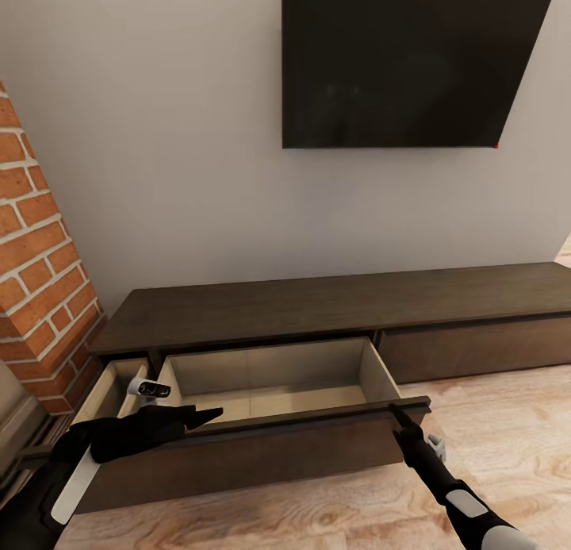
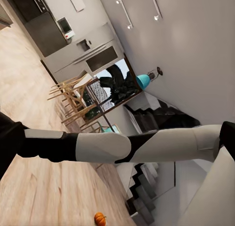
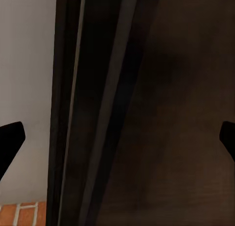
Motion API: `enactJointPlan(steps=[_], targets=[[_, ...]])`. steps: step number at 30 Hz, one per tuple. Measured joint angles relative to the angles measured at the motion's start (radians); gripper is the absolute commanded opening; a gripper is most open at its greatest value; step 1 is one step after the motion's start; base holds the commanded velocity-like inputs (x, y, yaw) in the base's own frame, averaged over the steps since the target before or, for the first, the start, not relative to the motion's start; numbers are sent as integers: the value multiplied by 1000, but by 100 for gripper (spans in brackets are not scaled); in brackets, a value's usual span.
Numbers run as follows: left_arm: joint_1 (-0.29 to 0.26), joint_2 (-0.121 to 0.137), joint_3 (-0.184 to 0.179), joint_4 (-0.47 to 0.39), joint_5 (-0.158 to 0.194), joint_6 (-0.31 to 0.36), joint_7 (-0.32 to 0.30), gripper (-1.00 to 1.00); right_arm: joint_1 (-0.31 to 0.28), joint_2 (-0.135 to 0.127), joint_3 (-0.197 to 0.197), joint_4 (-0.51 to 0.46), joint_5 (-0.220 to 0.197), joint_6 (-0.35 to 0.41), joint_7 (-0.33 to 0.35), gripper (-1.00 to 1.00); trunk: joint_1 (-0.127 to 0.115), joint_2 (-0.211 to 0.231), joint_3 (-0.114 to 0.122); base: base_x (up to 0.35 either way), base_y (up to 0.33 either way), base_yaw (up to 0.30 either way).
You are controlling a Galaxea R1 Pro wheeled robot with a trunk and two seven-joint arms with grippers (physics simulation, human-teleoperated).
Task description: Place each of the two pumpkins and all three candles from the living room inside a cabinet in the living room (use any cabinet), then make sure every cabinet is closed, and position the cauldron so it is next to a table in the living room.
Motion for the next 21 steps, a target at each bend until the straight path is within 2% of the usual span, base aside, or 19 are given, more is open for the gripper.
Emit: enactJointPlan(steps=[9, 21], targets=[[0, 0, 0, 0, 0, 0, 0, 100, 0, -1, 0, 1, 0, 1, 0, 100, 0, 0, 0, -8, 0, 0], [0, -1, 0, 0, 0, 0, 0, 100, 0, -2, 0, 1, 3, 2, 0, 100, 0, 0, 0, -157, 0, 0]])
